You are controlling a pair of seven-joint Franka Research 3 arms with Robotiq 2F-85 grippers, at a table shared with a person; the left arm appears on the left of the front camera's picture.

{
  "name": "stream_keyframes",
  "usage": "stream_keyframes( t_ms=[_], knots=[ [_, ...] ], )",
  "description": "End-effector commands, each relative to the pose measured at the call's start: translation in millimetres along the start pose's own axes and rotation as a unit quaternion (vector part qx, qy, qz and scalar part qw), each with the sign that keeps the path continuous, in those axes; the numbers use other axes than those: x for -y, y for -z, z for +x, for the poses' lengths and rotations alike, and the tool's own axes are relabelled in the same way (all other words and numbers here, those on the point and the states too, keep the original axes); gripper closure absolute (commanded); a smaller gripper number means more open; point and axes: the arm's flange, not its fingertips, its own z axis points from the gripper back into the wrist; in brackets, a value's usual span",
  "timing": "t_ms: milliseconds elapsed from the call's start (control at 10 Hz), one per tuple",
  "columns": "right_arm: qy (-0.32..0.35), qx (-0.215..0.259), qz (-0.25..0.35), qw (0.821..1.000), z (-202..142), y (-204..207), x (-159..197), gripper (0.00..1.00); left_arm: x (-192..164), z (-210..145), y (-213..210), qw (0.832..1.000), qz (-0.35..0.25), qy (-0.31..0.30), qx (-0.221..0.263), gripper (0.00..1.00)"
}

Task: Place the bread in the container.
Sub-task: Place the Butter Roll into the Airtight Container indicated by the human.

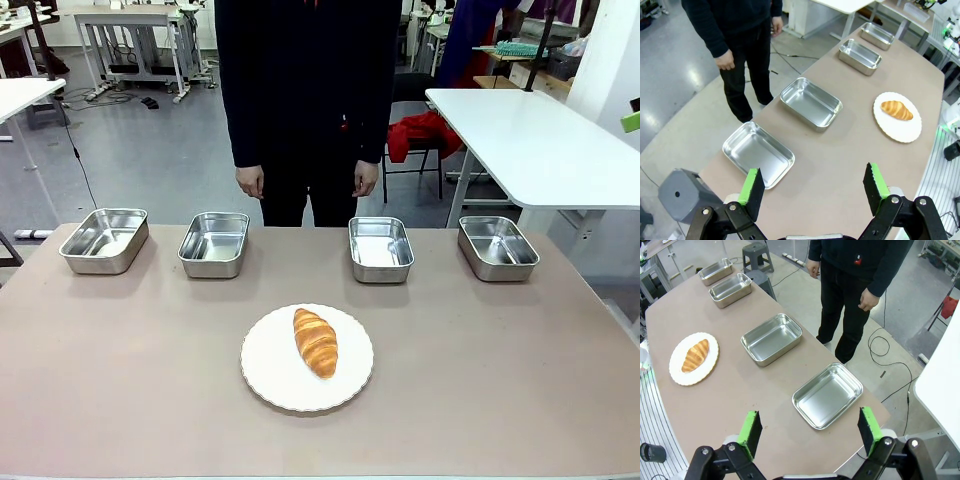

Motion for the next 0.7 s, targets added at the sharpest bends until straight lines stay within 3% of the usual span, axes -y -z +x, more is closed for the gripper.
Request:
stream_keyframes(
  t_ms=[0, 600],
  knots=[
    [-0.001, 0.006, 0.0, 1.0, 0.9, 0.6, 0.5, 0.0, 1.8, -0.3, -0.9, 1.0, -0.003, 0.007, 0.002, 0.0],
    [-0.001, 0.006, 0.0, 1.0, 0.9, 0.6, 0.5, 0.0, 1.8, -0.3, -0.9, 1.0, -0.003, 0.007, 0.002, 0.0]
  ],
)
